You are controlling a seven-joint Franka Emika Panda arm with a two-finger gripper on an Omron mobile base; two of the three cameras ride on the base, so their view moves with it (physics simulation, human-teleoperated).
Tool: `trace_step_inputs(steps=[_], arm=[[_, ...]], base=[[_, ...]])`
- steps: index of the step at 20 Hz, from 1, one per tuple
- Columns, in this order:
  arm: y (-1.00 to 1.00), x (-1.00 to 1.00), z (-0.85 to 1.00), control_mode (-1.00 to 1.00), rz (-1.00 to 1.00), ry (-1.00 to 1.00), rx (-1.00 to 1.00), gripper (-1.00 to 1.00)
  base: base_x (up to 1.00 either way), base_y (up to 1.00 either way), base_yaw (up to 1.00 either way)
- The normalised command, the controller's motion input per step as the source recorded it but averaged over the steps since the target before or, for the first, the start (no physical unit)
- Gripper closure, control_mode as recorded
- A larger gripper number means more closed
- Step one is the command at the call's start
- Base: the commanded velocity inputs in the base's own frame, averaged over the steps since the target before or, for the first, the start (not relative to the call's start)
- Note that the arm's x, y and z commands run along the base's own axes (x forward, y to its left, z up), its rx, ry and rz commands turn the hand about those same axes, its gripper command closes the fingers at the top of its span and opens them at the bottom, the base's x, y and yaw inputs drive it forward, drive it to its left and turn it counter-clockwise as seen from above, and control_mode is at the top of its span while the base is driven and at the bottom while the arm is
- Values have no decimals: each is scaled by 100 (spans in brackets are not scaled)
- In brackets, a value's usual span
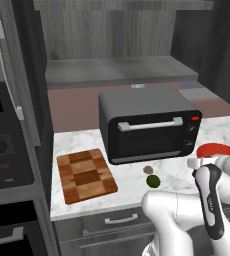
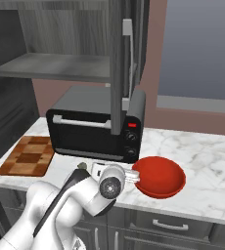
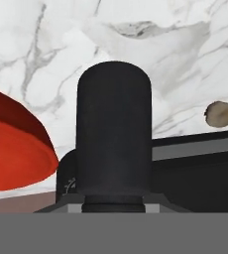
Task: Open the cabinet. Place the bowl and condiment on the counter. Then place the lime and garlic on the cutting board.
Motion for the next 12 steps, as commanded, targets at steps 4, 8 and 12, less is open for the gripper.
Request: trace_step_inputs(steps=[4, 8, 12], arm=[[27, 22, -20, -100, -1, -11, -5, 100], [9, 1, -8, -100, 0, -1, -5, 100], [17, 1, -8, -100, 0, 0, -11, 100]], base=[[0, 0, 0], [0, 0, 0], [0, 0, 0]])
